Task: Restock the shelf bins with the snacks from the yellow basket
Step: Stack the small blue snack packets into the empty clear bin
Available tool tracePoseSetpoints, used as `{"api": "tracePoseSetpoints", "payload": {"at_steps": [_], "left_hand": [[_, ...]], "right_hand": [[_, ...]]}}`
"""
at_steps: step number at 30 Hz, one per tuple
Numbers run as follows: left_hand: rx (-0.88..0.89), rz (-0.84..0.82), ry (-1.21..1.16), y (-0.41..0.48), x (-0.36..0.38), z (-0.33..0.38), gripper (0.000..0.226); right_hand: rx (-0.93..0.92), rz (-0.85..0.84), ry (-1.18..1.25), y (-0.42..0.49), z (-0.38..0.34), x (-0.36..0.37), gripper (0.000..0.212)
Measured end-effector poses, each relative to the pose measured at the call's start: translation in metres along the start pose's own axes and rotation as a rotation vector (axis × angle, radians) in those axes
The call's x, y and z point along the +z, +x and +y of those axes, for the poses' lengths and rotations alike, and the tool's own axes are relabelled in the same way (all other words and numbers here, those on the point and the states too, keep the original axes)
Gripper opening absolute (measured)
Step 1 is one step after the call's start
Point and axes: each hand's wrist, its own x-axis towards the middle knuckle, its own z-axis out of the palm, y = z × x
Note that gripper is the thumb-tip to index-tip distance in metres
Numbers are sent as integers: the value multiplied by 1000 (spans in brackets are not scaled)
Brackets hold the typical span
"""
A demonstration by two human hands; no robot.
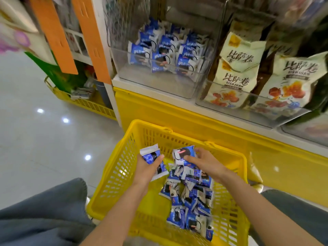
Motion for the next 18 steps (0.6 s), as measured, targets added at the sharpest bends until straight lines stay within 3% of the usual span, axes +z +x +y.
{"api": "tracePoseSetpoints", "payload": {"at_steps": [3,5,9,12,15,18], "left_hand": [[41,-58,63,-5,-1,21,46],[82,-112,114,-9,-1,34,40],[169,-220,177,-19,1,61,42],[242,-242,191,-25,-3,86,47],[283,-212,213,-25,-13,113,51],[321,-144,172,-18,-24,136,53]], "right_hand": [[-155,-26,-176,-13,-23,-13,13],[-213,-57,-147,-21,-38,-13,6],[-292,86,2,-33,-63,-1,24],[-350,137,96,-39,-76,9,21],[-408,95,-18,-45,-94,16,25],[-486,187,-75,-45,-127,12,28]]}}
